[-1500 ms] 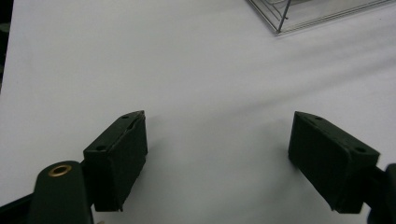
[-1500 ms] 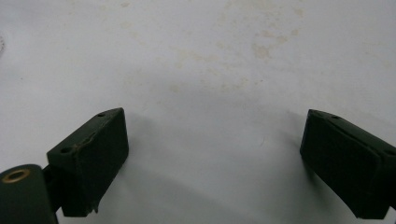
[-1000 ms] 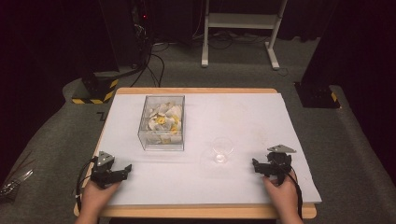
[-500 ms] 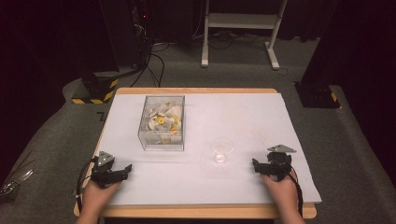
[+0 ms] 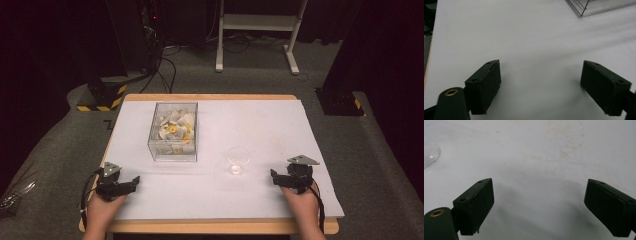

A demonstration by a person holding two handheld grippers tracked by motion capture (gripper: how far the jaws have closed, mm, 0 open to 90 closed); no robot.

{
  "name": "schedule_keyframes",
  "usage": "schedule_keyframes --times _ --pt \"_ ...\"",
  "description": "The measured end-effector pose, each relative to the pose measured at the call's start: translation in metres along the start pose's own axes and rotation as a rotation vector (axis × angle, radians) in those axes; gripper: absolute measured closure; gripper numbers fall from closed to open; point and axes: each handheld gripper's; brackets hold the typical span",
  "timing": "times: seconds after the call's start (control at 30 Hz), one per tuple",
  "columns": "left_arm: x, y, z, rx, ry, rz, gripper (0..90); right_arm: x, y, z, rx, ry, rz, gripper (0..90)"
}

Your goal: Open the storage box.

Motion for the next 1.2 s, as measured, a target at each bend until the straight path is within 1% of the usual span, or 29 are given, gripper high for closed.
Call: schedule_keyframes --times 0.07,0.1,0.3,0.33,0.4,0.47,0.53,0.6,0.63,0.73,0.77,0.83,0.97,1.1,1.2 --pt "0.002 -0.001 0.001 0.01 0.001 -0.009 18.0 0.001 -0.001 0.004 0.017 0.005 0.0 9.2" --pt "0.003 -0.001 0.002 0.009 0.004 -0.014 18.1 0.001 -0.001 0.006 0.024 0.007 0.001 9.2" --pt "0.009 -0.003 0.003 0.017 -0.006 -0.027 18.2 0.001 -0.002 0.012 0.039 0.021 0.015 9.3" --pt "0.01 -0.003 0.003 0.01 -0.007 -0.028 18.2 0.0 -0.003 0.013 0.037 0.02 0.02 9.2" --pt "0.012 -0.003 0.002 0.008 -0.007 -0.034 18.2 -0.001 -0.004 0.014 0.044 0.018 0.027 9.3" --pt "0.014 -0.003 0.001 0.008 -0.016 -0.041 18.2 -0.001 -0.005 0.015 0.049 0.016 0.03 9.4" --pt "0.015 -0.002 -0.001 -0.001 -0.023 -0.046 18.4 -0.003 -0.006 0.015 0.046 0.015 0.042 9.2" --pt "0.015 -0.001 -0.001 -0.009 -0.029 -0.044 19.0 -0.003 -0.007 0.015 0.043 0.016 0.039 9.3" --pt "0.017 0.0 -0.004 -0.01 -0.049 -0.056 19.5 -0.003 -0.007 0.015 0.046 0.017 0.035 9.2" --pt "0.018 0.003 -0.009 -0.024 -0.067 -0.07 19.7 -0.003 -0.008 0.014 0.024 0.024 0.039 9.2" --pt "0.018 0.004 -0.011 -0.023 -0.077 -0.076 19.7 -0.003 -0.008 0.014 0.023 0.024 0.039 9.1" --pt "0.019 0.006 -0.014 -0.034 -0.09 -0.086 19.6 -0.003 -0.009 0.014 0.021 0.024 0.038 9.1" --pt "0.02 0.012 -0.022 -0.062 -0.083 -0.104 18.3 -0.003 -0.009 0.013 0.02 0.027 0.037 9.0" --pt "0.021 0.017 -0.028 -0.068 -0.085 -0.134 17.1 -0.003 -0.009 0.013 0.025 0.026 0.034 9.0" --pt "0.019 0.021 -0.032 -0.072 -0.092 -0.133 15.3 -0.003 -0.009 0.013 0.027 0.025 0.032 9.1"
Point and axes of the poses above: each handheld gripper's, and its own axes: x roughly backward along the jaws, y roughly out of its top, z roughly to its left, and after that the axes turned 6 degrees about -x, right-handed
